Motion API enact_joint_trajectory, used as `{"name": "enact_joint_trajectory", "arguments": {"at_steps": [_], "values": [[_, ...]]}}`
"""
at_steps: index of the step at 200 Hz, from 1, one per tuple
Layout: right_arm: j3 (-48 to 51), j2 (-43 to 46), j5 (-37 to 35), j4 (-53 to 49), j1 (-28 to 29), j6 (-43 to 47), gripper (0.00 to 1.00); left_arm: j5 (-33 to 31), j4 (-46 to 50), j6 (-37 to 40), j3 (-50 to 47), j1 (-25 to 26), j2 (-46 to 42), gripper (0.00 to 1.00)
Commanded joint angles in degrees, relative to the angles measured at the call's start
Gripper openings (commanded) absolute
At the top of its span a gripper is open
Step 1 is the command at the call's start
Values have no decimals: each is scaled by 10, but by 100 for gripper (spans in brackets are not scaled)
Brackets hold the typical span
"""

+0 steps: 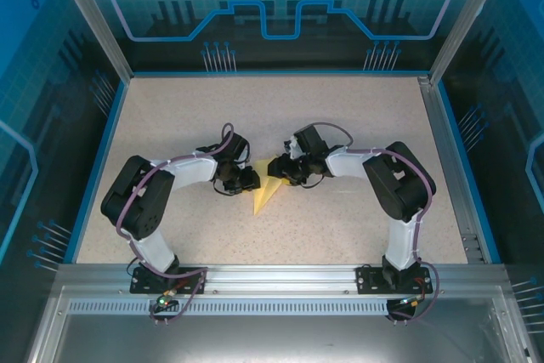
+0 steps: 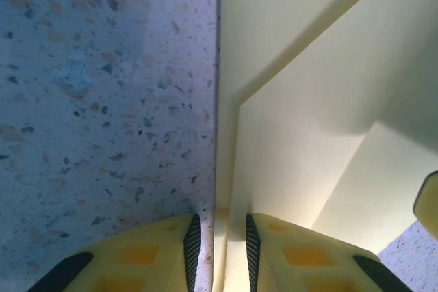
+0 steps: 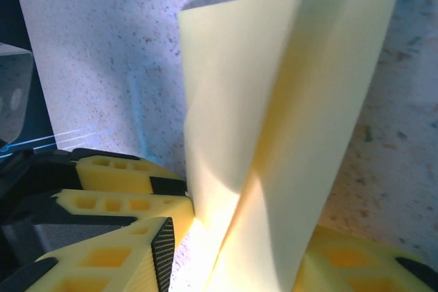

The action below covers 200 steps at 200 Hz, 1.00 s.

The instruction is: Fold a paper plane with a square sheet of paper (pick it up from the middle)

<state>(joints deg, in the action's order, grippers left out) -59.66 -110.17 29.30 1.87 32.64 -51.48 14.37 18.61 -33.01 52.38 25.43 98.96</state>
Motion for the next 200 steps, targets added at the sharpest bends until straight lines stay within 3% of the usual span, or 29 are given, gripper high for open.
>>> {"name": "enact_joint_trajectory", "arguments": {"at_steps": [1, 45, 139, 174, 200], "values": [[-19, -15, 18, 25, 11, -12, 46, 8, 4, 3, 6, 2, 17, 27], [-34, -33, -2, 14, 15, -7, 42, 9, 0, -2, -1, 2, 7, 27], [-72, -44, 4, -23, 24, 32, 14, 15, -42, -30, -35, 2, -61, 29], [-94, 13, -50, -141, 24, 94, 11, -27, -44, -39, -67, 2, -152, 34], [-126, 70, -149, -285, 26, 162, 12, -75, -31, -40, -89, 2, -224, 38]]}}
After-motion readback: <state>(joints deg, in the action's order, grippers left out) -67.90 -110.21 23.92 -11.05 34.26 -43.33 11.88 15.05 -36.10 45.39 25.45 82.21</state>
